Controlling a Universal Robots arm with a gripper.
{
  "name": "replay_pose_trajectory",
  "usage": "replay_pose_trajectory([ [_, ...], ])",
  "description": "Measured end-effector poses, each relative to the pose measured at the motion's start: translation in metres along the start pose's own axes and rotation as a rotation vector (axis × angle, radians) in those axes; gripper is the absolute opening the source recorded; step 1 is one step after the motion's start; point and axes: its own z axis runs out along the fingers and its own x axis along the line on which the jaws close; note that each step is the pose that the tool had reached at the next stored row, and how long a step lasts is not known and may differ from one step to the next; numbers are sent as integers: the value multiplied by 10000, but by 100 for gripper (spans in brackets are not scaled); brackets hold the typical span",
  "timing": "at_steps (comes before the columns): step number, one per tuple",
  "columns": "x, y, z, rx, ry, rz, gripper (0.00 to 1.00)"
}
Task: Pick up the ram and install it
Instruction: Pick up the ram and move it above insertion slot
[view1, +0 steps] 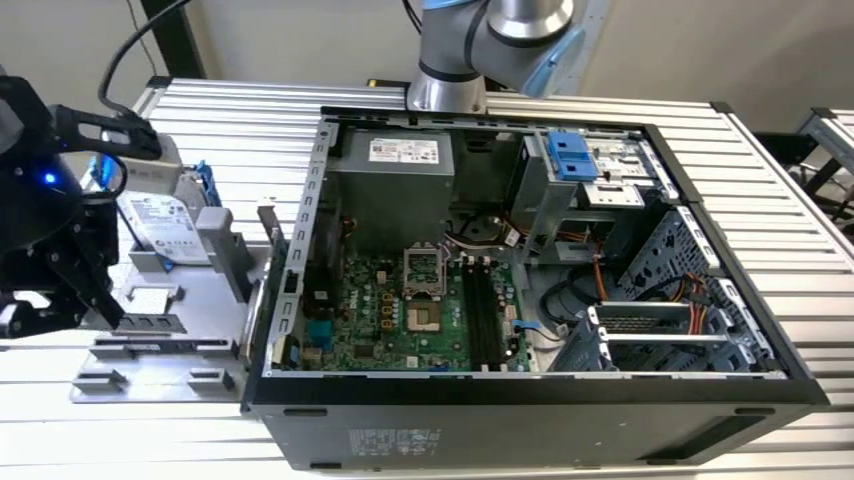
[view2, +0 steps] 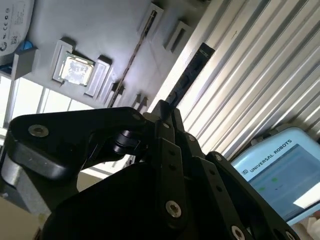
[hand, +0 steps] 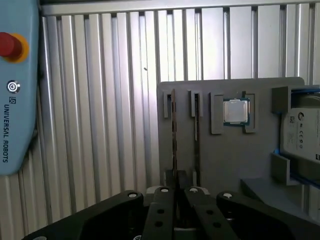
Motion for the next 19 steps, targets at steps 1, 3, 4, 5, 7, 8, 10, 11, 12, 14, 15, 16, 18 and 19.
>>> replay_pose_trajectory([
  [1, 2, 0, -45, 0, 0, -1, 0],
  [3, 4, 1, -139, 0, 0, -1, 0],
  [4, 5, 1, -178, 0, 0, -1, 0],
  [5, 6, 2, -222, 0, 1, -1, 0],
  [7, 8, 2, -301, 1, 0, -1, 0],
  [8, 9, 3, -338, -1, 1, 0, 0],
  [10, 11, 4, -405, 1, 0, 0, 0],
  [11, 11, 4, -439, 0, 0, 0, 0],
  [12, 12, 4, -471, -1, 2, 0, 0],
  [14, 14, 5, -532, 0, 0, 0, 0],
  [15, 15, 5, -562, 0, 1, 0, 0],
  [16, 16, 5, -590, 0, 0, -1, 0],
  [18, 17, 6, -649, 0, 0, -1, 0],
  [19, 18, 6, -680, 0, 0, -1, 0],
])
